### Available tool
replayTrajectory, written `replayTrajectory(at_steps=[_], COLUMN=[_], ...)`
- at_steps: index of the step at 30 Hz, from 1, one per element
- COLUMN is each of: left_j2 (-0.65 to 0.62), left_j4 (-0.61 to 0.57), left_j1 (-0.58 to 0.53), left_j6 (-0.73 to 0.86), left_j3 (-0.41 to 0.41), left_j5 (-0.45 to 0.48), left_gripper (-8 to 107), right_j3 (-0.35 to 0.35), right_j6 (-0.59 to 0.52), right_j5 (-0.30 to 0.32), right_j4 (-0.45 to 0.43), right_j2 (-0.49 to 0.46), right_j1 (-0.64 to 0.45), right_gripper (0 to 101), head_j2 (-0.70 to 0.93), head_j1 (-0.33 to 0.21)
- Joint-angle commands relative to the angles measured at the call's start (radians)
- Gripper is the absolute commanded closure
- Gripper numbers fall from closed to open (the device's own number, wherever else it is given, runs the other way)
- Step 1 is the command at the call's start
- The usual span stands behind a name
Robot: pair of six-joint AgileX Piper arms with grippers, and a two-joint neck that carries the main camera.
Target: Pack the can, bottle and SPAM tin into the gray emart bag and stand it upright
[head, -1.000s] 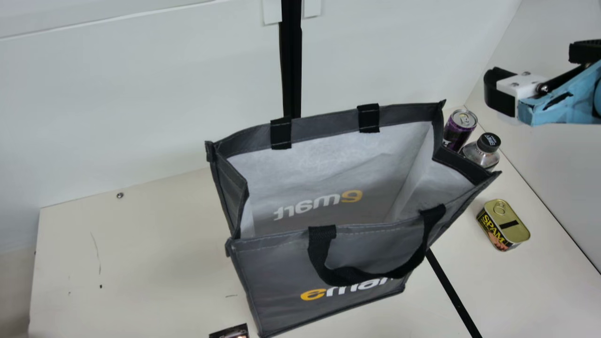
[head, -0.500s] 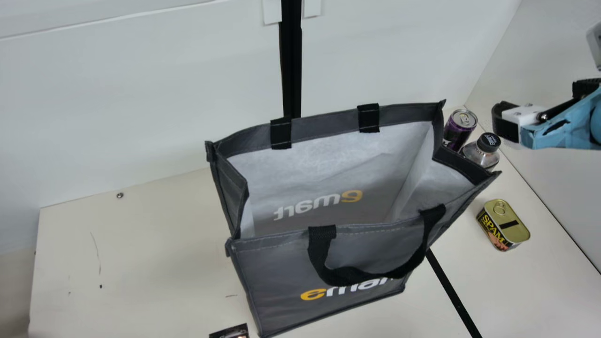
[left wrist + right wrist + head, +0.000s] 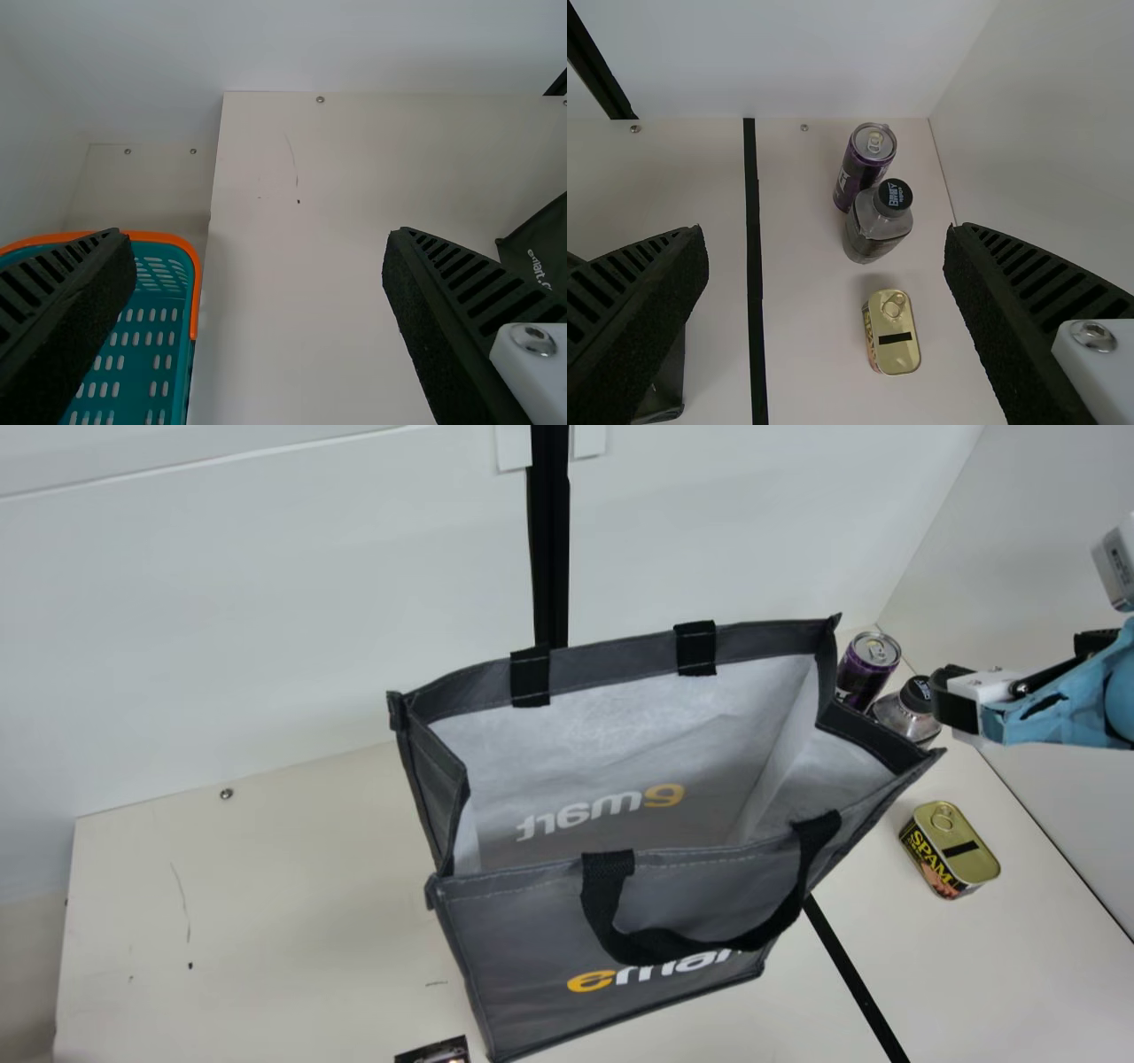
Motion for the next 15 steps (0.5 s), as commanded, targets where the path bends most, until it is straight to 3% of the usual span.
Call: replayTrajectory(at_steps=[1, 15], left_j2=[0.000, 0.000], left_j4=[0.000, 0.000], left_j1=[0.000, 0.000], left_j6=[0.000, 0.000], left_j3=[0.000, 0.000], left_j5=[0.000, 0.000], left_gripper=[9, 9], right_j3=[0.000, 0.000], right_j6=[0.000, -0.001], right_j5=[0.000, 0.000], right_j4=[0.000, 0.000], right_j2=[0.000, 0.000], right_j1=[0.000, 0.000], right_gripper=[6, 6], head_j2=[-0.001, -0.001], head_j1=[-0.023, -0.023])
